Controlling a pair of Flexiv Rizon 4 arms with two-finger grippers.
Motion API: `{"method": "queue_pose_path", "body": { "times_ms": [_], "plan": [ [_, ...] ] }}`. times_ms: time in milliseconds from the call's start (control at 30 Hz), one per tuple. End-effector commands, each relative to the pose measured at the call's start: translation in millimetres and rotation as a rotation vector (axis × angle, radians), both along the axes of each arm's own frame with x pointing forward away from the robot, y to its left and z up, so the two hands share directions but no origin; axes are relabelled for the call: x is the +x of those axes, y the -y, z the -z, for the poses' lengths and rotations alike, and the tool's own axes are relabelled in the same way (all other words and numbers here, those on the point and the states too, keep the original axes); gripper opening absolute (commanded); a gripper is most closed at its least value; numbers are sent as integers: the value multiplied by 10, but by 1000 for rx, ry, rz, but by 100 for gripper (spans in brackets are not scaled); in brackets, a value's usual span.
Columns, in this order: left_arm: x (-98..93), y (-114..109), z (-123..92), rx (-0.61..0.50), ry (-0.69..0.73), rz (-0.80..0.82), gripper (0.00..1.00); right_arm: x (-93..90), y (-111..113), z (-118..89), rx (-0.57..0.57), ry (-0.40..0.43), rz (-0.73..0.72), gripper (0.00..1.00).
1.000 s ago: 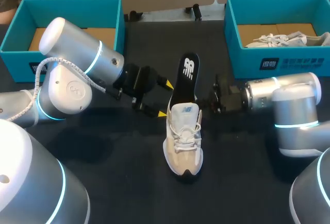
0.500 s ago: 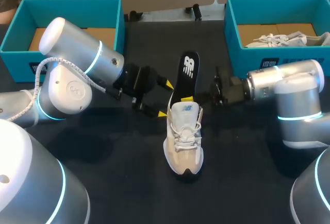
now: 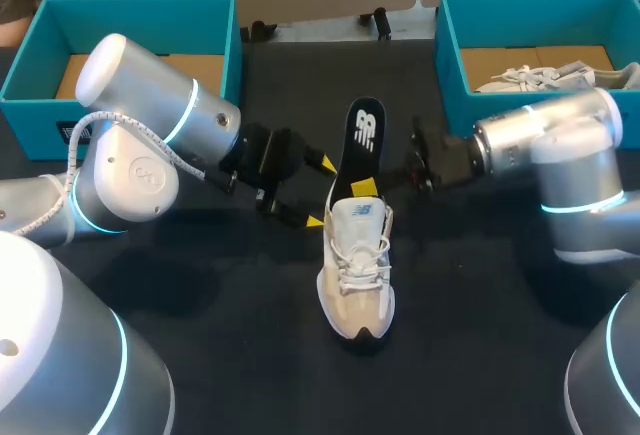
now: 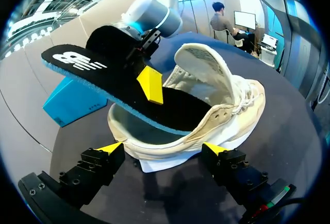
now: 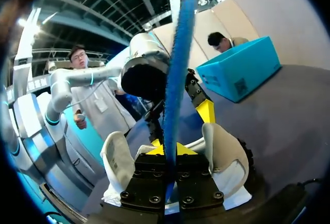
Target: Take the shoe out of the shoebox, open the shoe tongue, remove and reinsert the insole, then place the shoe into the shoebox
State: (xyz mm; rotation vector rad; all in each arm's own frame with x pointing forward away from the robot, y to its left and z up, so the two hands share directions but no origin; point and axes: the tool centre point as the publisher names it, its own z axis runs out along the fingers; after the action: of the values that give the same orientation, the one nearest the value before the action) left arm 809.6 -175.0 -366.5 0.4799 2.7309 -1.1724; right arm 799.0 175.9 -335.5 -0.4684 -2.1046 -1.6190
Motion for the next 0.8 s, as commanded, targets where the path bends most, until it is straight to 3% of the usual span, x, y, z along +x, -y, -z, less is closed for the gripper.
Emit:
{"method": "queue_pose_path", "body": {
  "times_ms": [33, 467, 733, 800],
  "plan": [
    [-6, 6, 5, 1, 1, -1, 100, 30, -26, 74, -10, -35, -38, 0],
    [-6, 6, 5, 1, 1, -1, 100, -298, -86, 281, -25, -133, -33, 0],
    [-6, 6, 5, 1, 1, -1, 100, -370, -85, 301, -26, -148, -24, 0],
    [-6, 6, 5, 1, 1, -1, 100, -336, -73, 259, -30, -133, -19, 12]
  ]
}}
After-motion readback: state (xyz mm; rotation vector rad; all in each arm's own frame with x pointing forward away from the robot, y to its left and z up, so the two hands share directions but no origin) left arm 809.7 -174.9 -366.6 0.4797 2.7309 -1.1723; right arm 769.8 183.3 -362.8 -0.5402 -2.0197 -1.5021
